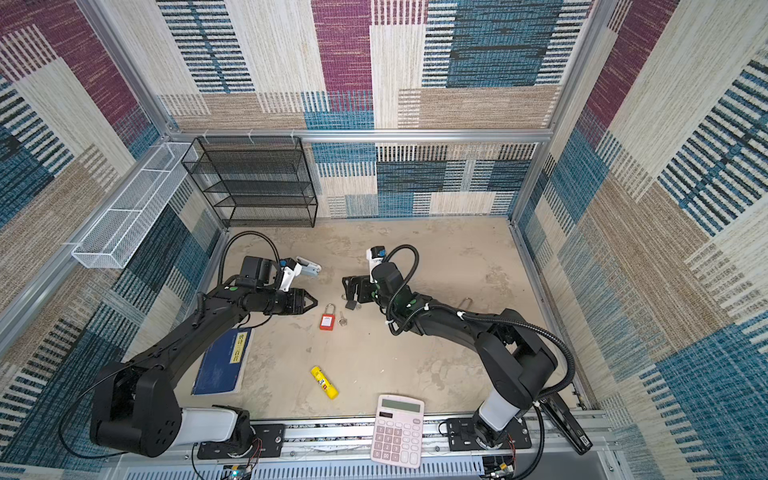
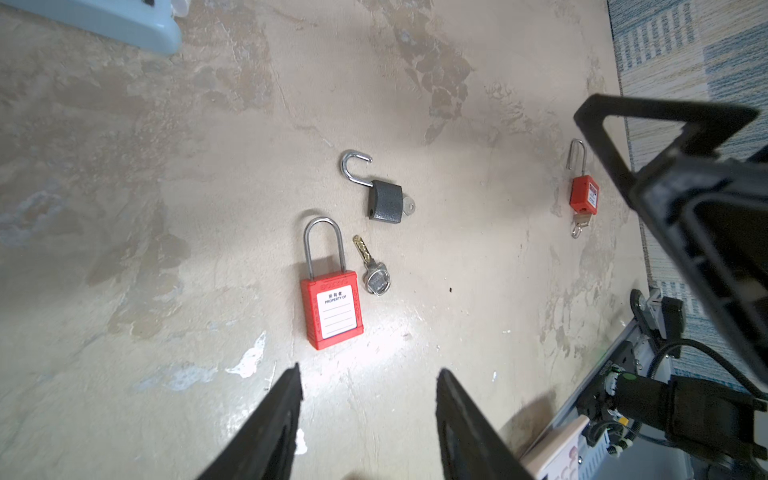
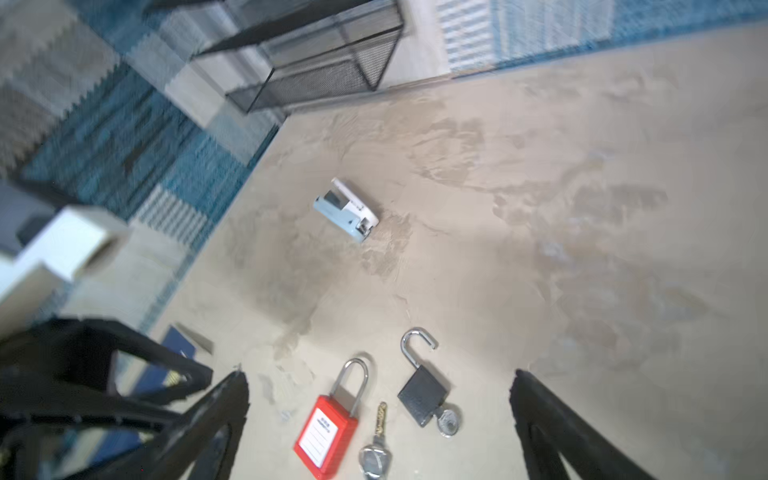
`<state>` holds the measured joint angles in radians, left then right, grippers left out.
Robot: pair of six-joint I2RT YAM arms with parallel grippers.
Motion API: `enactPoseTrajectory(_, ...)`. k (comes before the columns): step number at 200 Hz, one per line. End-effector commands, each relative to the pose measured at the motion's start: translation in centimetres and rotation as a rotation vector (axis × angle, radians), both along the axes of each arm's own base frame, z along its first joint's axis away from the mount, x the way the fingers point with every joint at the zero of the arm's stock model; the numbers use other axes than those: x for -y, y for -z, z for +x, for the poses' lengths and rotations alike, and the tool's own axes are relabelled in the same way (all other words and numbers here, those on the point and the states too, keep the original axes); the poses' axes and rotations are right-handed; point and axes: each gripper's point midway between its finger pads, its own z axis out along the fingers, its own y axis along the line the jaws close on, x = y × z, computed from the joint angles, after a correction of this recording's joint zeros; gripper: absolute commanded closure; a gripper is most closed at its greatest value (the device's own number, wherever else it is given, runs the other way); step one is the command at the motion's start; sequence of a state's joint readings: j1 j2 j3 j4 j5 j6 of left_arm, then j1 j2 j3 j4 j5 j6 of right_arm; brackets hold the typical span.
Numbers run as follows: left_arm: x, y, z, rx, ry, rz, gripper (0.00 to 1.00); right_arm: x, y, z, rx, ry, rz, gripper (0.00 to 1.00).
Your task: Lock with the key
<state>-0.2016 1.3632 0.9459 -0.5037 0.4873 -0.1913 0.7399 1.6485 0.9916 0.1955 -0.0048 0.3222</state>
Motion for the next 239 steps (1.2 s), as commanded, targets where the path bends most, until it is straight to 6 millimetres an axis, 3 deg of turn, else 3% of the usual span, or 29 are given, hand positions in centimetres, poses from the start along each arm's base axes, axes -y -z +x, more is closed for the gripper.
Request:
enactPoseTrajectory(1, -0.3, -0.3, -0.1, -0.013, -0.030, 0.006, 0.46, -0.2, 3.7, -1.6, 0.142, -0.316, -0.337, 0.03)
enactPoseTrajectory(37, -0.3, -0.5, -0.1, -0.010, -0.037, 0.004, 0.46, 0.3, 5.8, -1.9, 0.119, -0.413, -0.318, 0.11)
enactPoseTrajectory(62, -0.1, -0.5, -0.1, -0.030, -0.048, -0.015, 0.46, -0.2, 7.4, -2.5, 0.087, -0.472, -0.328, 0.26)
enactPoseTrajectory(84, 0.1, -0.3, -0.3, -0.050, -0.051, -0.030, 0.46, -0.2, 8.8, -2.5, 0.072, -0.476, -0.336, 0.32)
enactPoseTrajectory(166, 0.0, 0.4, -0.9, -0.074, -0.050, -0.023, 0.46, -0.6, 11.8, -1.4, 0.053, -0.482, -0.372, 0.38)
enactPoseTrajectory(239, 0.0, 0.6, -0.9, -0.077, -0.045, -0.019, 0.46, -1.5, 13.5, -0.9, 0.042, -0.522, -0.383, 0.51)
